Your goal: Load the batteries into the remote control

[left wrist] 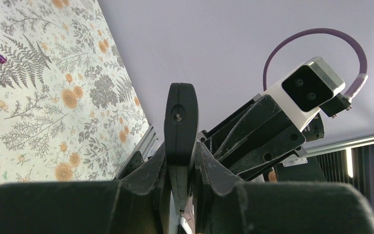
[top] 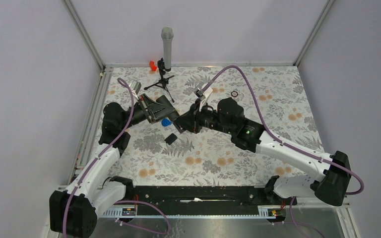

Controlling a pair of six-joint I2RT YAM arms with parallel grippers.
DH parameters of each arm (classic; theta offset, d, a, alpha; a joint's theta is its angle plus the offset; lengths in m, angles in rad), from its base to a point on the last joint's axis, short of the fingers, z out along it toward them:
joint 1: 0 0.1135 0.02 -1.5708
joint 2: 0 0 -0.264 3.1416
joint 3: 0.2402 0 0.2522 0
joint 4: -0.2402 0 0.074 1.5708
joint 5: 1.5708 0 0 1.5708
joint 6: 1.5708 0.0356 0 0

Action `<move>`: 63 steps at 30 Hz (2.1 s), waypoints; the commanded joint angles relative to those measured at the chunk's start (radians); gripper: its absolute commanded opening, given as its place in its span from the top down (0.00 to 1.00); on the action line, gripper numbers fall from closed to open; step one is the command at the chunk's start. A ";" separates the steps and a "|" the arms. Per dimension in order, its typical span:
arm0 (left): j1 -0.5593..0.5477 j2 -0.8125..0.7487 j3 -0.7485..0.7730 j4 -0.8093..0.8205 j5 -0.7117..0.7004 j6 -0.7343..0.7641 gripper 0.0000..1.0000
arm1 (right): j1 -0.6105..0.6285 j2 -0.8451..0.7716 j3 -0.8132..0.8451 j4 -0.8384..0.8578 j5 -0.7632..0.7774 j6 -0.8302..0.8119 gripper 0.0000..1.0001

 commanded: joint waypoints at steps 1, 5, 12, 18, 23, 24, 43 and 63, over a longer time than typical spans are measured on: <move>-0.001 -0.035 0.046 0.122 -0.018 -0.024 1.00 | 0.010 -0.014 0.003 -0.045 -0.005 -0.009 0.86; -0.001 -0.040 0.044 0.124 -0.020 -0.028 1.00 | 0.010 -0.023 -0.003 -0.037 -0.010 -0.005 0.84; 0.000 -0.042 0.043 0.122 -0.023 -0.024 1.00 | 0.010 -0.025 0.013 -0.036 -0.028 0.013 0.75; -0.001 -0.038 0.043 0.119 -0.025 -0.016 1.00 | 0.010 -0.022 0.033 -0.057 -0.017 0.019 0.65; 0.000 -0.034 0.047 0.112 -0.025 -0.007 1.00 | 0.011 -0.031 0.050 -0.071 0.025 0.035 0.61; -0.001 -0.034 0.047 0.110 -0.025 -0.005 1.00 | 0.010 -0.032 0.059 -0.076 0.038 0.041 0.60; 0.000 -0.037 0.037 0.132 -0.088 0.076 1.00 | 0.010 -0.033 0.218 -0.305 0.274 0.329 0.14; 0.000 -0.049 0.019 0.220 -0.129 0.066 1.00 | 0.010 -0.042 -0.057 0.157 0.178 0.793 0.00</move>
